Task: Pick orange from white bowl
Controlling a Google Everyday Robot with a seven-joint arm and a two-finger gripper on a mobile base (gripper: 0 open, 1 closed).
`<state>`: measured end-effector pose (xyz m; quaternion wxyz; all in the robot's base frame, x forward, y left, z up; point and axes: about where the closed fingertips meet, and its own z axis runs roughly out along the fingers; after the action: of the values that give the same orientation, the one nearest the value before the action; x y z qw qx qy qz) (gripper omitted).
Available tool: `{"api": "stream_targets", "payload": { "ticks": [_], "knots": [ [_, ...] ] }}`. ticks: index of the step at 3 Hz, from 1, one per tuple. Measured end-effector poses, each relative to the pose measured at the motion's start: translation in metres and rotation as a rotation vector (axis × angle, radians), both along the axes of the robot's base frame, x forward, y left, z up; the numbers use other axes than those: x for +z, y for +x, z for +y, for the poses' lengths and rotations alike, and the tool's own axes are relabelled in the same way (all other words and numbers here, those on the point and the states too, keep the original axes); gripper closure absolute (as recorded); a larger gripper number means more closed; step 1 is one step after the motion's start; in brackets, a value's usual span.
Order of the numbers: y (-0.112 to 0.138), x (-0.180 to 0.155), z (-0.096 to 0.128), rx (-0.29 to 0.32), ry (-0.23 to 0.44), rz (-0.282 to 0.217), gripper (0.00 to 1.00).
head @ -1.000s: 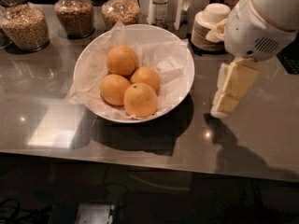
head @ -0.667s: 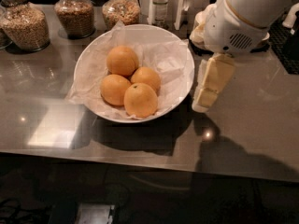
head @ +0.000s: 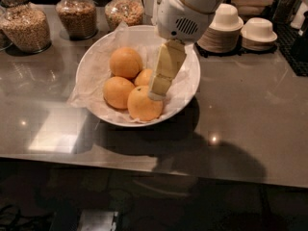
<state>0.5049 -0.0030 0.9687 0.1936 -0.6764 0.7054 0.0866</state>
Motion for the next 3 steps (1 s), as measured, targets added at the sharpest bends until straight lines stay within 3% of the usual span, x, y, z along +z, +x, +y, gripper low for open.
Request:
{"api": "stream_targets", "payload": {
  "ticks": [1,2,3],
  "knots": [
    [0.0,0.0,0.0,0.0,0.0,0.0,0.0],
    [0.001,-0.004,0.003,-0.078,0.065,0.006,0.0],
    [0.008,-0.005,0.026,-0.202,0.118,-0.002,0.0]
  ]
}}
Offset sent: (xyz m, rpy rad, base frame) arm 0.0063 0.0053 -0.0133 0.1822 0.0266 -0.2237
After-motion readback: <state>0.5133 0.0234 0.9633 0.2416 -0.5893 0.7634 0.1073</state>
